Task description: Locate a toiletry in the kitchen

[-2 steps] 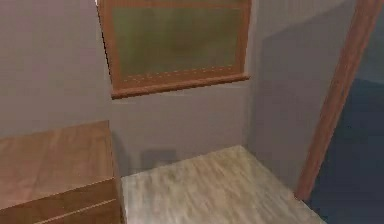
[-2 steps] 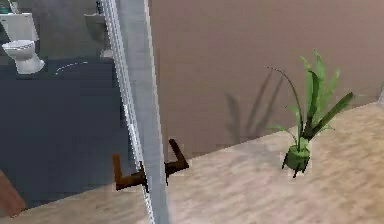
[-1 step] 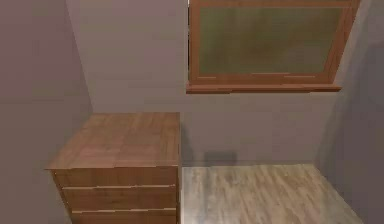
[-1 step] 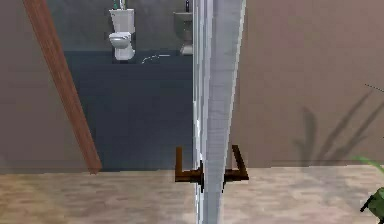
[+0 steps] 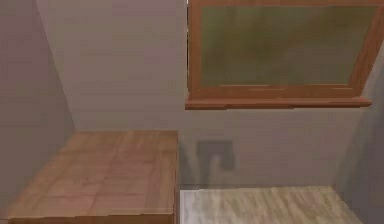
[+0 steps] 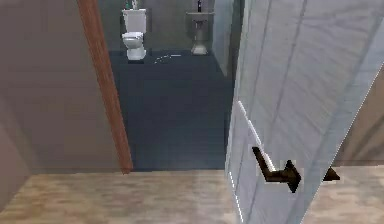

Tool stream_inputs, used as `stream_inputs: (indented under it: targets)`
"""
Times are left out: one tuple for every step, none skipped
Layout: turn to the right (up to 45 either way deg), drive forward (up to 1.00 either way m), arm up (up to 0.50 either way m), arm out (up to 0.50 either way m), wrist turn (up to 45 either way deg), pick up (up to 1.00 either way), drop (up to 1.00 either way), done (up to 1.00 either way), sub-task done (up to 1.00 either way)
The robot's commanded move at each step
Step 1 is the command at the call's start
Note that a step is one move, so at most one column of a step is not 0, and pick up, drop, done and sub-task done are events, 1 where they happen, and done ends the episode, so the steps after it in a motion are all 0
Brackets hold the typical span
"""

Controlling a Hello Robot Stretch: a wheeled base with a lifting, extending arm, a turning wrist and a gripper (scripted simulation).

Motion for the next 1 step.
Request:
stream_inputs:
  targets:
    - [39.0, 0.0, 0.0, 0.0, 0.0, 0.0, 0.0, 0.0, 0.0]
